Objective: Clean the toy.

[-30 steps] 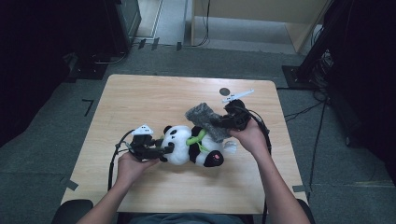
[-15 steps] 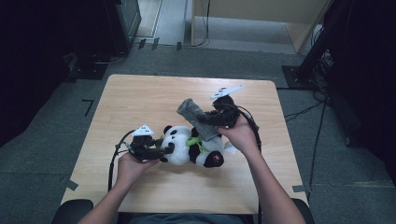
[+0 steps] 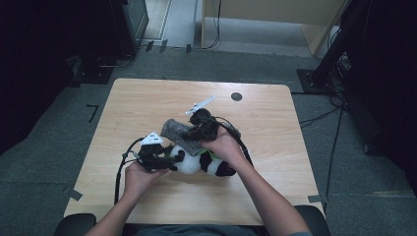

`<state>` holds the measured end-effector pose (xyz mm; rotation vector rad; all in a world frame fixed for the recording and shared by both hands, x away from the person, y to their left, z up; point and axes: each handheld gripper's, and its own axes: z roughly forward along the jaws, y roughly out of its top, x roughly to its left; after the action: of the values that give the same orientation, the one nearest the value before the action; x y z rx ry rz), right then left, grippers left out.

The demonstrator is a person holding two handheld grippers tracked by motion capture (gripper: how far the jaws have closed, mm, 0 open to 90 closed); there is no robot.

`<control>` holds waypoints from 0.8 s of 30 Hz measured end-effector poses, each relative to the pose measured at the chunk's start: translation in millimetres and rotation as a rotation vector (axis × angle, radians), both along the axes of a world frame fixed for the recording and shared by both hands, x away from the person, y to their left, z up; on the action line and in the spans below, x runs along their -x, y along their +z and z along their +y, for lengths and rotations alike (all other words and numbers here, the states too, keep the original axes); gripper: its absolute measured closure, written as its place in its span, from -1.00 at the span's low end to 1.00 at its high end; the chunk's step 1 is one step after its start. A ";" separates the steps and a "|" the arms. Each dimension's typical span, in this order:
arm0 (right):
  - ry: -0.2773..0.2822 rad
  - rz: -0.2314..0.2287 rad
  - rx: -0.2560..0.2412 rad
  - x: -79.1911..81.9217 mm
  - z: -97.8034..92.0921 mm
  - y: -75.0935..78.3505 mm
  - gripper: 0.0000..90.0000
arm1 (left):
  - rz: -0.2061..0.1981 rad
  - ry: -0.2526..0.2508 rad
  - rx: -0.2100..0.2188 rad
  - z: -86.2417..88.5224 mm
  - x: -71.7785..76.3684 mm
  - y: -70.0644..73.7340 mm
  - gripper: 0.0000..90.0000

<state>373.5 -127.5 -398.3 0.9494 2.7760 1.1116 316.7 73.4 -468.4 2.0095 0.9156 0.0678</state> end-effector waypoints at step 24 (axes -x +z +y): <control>-0.079 0.037 -0.018 -2.7 -59.4 -10.7 0.79 | 0.028 -0.019 -0.003 0.1 -3.7 -4.6 0.06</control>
<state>376.2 -187.0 -409.0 1.0824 2.7350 1.1212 320.4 73.5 -473.0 2.0261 0.9145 0.0309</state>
